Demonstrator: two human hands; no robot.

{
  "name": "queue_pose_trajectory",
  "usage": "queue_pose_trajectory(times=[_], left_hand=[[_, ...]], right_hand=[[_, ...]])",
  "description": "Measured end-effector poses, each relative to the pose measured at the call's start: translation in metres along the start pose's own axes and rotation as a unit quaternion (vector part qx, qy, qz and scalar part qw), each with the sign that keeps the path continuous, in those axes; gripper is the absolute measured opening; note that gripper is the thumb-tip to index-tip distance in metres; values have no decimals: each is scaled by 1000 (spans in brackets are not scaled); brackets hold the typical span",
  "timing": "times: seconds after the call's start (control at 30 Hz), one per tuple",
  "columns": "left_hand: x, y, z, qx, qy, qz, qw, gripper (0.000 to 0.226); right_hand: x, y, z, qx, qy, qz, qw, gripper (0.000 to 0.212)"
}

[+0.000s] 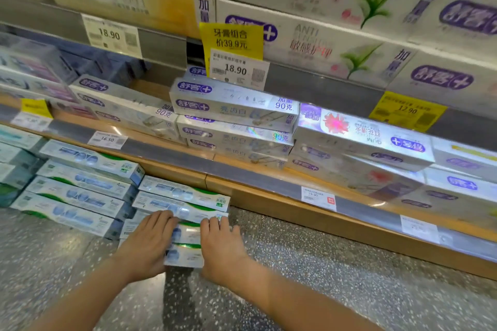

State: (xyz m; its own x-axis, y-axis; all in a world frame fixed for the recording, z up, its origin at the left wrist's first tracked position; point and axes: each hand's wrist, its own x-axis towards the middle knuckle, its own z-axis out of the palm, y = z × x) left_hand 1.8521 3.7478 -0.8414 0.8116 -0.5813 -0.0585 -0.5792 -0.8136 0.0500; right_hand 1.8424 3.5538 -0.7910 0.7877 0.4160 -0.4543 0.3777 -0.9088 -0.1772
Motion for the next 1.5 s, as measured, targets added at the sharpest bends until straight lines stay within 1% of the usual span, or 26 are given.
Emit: queue_pose_trajectory(times=[0.03,0.13,0.2,0.3,0.4,0.47,0.53,0.57,0.63,0.67,0.7,0.77,0.8,0.83,0.9,0.93,1.0,1.03,1.1,1.17,1.2,1.23,1.33,1.4,1.43,1.5], left_hand=[[0,6,-18,-27,9,-12,1000,67],[1,24,-92,-70,-8,-39,997,82],[0,27,-169,-69,-13,-54,996,83],[-13,20,-302,-32,8,-82,996,75],[-37,15,-442,8,48,-150,987,69],[-57,18,-534,9,71,-222,972,66],[-80,26,-622,-5,84,-305,949,65],[-90,31,-663,-31,102,-348,931,61],[-107,45,-734,-78,171,-424,886,52],[-118,53,-764,-87,212,-458,859,51],[-130,62,-794,-90,244,-489,832,53],[-156,80,-847,-94,290,-539,785,58],[-172,89,-868,-95,308,-561,762,57],[-189,98,-885,-91,324,-583,740,53],[-227,120,-914,-62,358,-625,691,45],[-248,132,-925,-50,373,-643,667,42],[-293,156,-939,-25,399,-665,631,44],[-316,168,-942,-14,401,-669,626,50],[-365,194,-950,-28,394,-668,630,70],[-424,218,-957,-99,379,-656,645,89],[-456,230,-960,-147,367,-647,651,90],[-490,242,-963,-191,362,-638,653,87],[-590,275,-960,-250,368,-649,617,66],[-647,292,-953,-264,360,-663,601,64],[-670,301,-948,-270,360,-668,593,67],[-709,317,-936,-274,359,-680,577,77]], right_hand=[[-9,3,-21,-9,4,-14,1000,70],[-46,6,-97,-25,2,-28,999,72],[-75,2,-165,-19,-3,-35,999,77],[-120,-21,-277,-10,14,-57,998,83],[-168,-61,-393,11,84,-72,994,88],[-203,-92,-462,92,148,-68,982,90],[-235,-125,-525,234,193,-52,951,96],[-251,-142,-557,332,196,-41,922,99],[-281,-173,-612,510,140,-41,847,100],[-297,-190,-635,567,102,-65,815,91],[-315,-209,-657,599,64,-95,793,78],[-343,-255,-688,623,8,-177,762,57],[-358,-280,-698,632,-1,-211,745,52],[-371,-305,-703,648,1,-223,728,55],[-409,-350,-712,684,-9,-237,690,70],[-430,-371,-714,696,-10,-248,674,70],[-470,-409,-711,697,-31,-277,661,52],[-491,-424,-708,694,-45,-287,658,46],[-525,-456,-696,692,-70,-303,651,41],[-550,-491,-679,680,-100,-318,653,34],[-562,-510,-670,666,-118,-327,660,31],[-575,-530,-659,648,-138,-336,670,33],[-622,-596,-620,590,-189,-345,705,61],[-650,-640,-589,564,-224,-355,711,77],[-666,-658,-576,547,-246,-365,712,74],[-687,-687,-548,535,-285,-372,703,49]])
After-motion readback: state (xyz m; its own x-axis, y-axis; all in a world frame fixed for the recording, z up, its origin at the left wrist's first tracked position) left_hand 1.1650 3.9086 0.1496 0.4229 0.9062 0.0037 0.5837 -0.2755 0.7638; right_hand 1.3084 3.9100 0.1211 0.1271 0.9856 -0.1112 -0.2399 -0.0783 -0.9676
